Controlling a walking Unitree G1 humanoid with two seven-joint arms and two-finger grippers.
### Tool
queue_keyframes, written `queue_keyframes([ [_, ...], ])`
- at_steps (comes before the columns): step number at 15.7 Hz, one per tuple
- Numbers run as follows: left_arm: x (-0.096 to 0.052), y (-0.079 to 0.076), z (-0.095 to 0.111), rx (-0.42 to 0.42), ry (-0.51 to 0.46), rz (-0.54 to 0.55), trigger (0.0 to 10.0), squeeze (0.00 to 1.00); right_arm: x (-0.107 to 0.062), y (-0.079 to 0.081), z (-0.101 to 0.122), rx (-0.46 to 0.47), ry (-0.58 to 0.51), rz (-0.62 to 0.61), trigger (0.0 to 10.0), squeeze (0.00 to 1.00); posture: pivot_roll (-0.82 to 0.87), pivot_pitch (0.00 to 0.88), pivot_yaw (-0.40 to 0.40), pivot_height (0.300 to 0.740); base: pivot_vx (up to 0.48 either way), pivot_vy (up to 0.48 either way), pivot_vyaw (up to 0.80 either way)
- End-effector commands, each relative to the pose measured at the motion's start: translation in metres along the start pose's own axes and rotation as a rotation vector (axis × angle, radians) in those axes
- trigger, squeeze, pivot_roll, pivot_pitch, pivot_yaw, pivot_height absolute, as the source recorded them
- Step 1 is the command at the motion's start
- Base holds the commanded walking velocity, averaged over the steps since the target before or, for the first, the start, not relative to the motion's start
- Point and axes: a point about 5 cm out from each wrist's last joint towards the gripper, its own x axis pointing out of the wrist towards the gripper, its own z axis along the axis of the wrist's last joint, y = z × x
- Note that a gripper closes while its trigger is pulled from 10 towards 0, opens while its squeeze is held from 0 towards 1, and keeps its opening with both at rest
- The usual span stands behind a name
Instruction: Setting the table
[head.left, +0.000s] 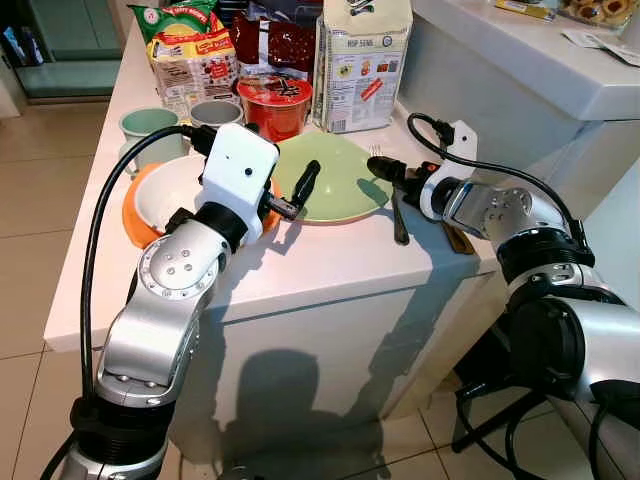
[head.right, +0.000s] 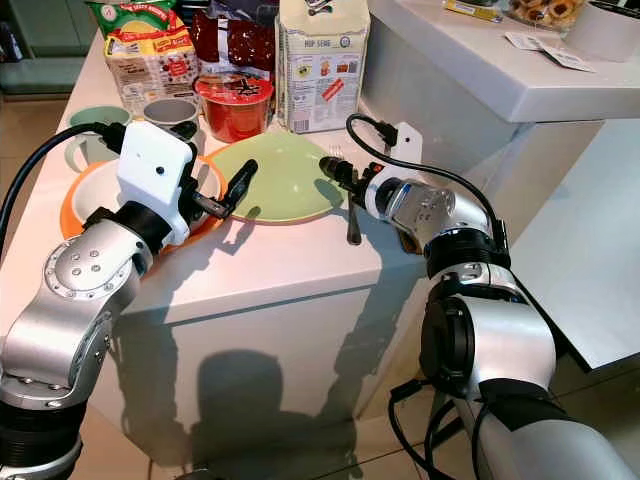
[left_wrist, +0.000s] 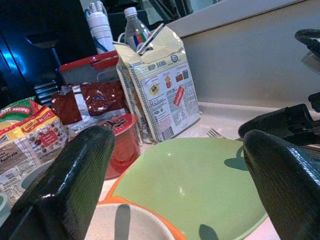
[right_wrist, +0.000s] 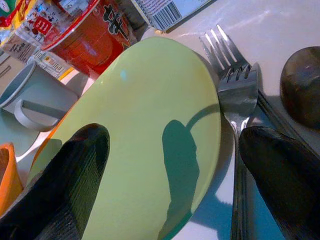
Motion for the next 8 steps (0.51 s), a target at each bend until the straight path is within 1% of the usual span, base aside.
queue_keyframes([
  [1, 0.0026, -0.0015, 0.005, 0.024, -0.019, -0.015, 10.0, 0.0, -0.0027, 0.0019, 0.0082, -0.014, -0.012, 0.002, 10.0, 0.0, 0.04, 0.0, -0.063, 0.74, 0.0, 0.0, 0.0],
  [5, 0.0022, -0.0018, 0.0055, 0.028, -0.022, -0.018, 10.0, 0.0, -0.0059, 0.0017, 0.0067, -0.048, 0.046, 0.012, 10.0, 0.0, 0.05, 0.0, -0.068, 0.74, 0.0, 0.0, 0.0],
  [8, 0.0028, -0.0026, 0.0053, 0.03, -0.024, -0.024, 10.0, 0.0, -0.01, -0.004, 0.0025, -0.071, 0.1, -0.009, 10.0, 0.0, 0.04, 0.0, -0.063, 0.74, 0.0, 0.0, 0.0],
])
